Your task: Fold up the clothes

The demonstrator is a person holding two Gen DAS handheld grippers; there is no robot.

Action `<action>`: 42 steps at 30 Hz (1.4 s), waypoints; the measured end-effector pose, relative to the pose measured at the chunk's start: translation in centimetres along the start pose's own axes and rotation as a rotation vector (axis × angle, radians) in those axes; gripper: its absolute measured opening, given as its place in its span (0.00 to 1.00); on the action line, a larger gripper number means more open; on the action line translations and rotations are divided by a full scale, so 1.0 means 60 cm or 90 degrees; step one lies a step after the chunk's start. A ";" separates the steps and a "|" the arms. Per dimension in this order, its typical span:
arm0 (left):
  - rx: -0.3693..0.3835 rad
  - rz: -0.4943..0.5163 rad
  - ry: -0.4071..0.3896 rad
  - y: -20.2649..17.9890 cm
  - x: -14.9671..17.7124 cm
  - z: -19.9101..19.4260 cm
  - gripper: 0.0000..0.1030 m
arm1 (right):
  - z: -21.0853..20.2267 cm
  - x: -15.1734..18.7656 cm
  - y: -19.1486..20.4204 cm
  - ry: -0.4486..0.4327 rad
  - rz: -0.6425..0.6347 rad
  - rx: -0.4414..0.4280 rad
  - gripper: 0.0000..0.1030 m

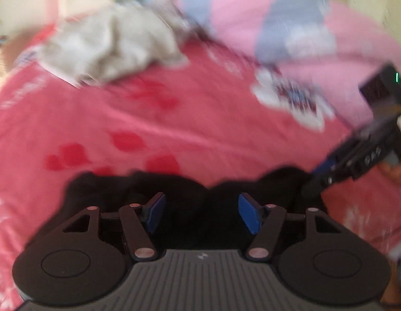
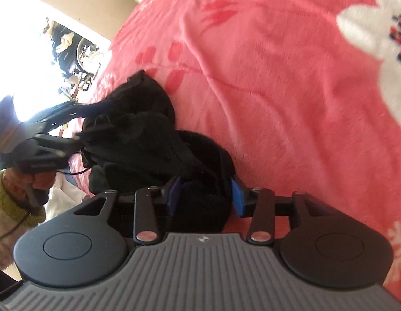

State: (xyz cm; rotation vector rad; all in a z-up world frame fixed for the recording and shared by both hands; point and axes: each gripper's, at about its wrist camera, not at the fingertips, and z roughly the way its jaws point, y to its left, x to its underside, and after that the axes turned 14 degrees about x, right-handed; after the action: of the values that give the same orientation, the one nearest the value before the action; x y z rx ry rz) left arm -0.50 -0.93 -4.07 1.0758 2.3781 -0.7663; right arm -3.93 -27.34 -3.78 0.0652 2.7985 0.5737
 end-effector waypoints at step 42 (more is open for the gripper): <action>0.057 0.179 0.045 -0.078 0.097 -0.077 0.22 | -0.071 0.099 0.143 -0.039 -0.373 -0.191 0.06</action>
State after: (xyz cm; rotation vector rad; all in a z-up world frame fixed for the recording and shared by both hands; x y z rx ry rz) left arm -8.34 2.59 -2.44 1.4580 2.1996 -0.7496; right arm -10.91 -20.46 1.74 -0.7522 2.4568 0.7992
